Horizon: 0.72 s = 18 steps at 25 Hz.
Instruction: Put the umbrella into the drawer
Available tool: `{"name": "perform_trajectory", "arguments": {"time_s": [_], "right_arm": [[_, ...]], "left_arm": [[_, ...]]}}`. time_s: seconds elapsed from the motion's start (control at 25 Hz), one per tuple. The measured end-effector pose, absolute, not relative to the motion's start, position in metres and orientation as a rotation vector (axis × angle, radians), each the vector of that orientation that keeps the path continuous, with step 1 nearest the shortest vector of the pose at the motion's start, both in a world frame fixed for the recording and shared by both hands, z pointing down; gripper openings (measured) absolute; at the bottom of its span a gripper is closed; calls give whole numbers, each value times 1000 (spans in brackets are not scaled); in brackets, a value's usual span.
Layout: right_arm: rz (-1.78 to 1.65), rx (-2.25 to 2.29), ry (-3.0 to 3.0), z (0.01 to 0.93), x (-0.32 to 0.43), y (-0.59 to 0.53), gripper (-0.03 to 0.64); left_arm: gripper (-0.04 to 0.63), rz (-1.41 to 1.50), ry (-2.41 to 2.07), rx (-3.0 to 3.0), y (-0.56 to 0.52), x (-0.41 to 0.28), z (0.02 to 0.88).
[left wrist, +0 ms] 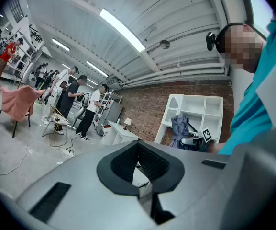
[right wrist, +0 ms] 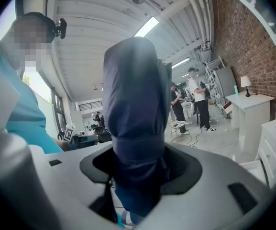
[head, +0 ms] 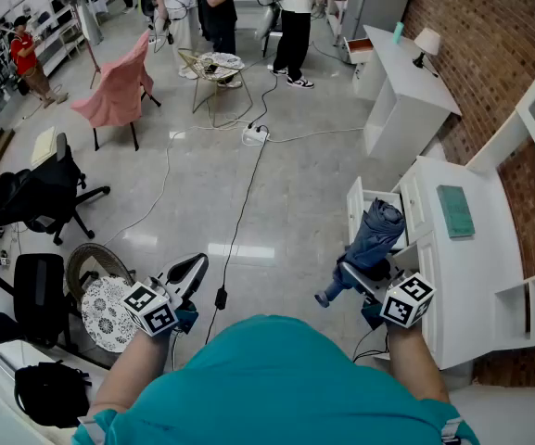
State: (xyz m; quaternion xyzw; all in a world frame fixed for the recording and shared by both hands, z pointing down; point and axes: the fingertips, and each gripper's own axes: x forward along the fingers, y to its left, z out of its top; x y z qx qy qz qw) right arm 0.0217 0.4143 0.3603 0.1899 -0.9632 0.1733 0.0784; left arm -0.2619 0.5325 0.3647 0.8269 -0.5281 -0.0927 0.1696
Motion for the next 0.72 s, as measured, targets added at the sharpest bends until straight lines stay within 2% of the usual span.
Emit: {"name": "perform_trajectory", "arguments": {"time_s": [0.72], "right_arm": [[508, 572, -2887, 357, 38, 407, 259]], "left_arm": [[14, -265, -1491, 2353, 519, -244, 363]]}}
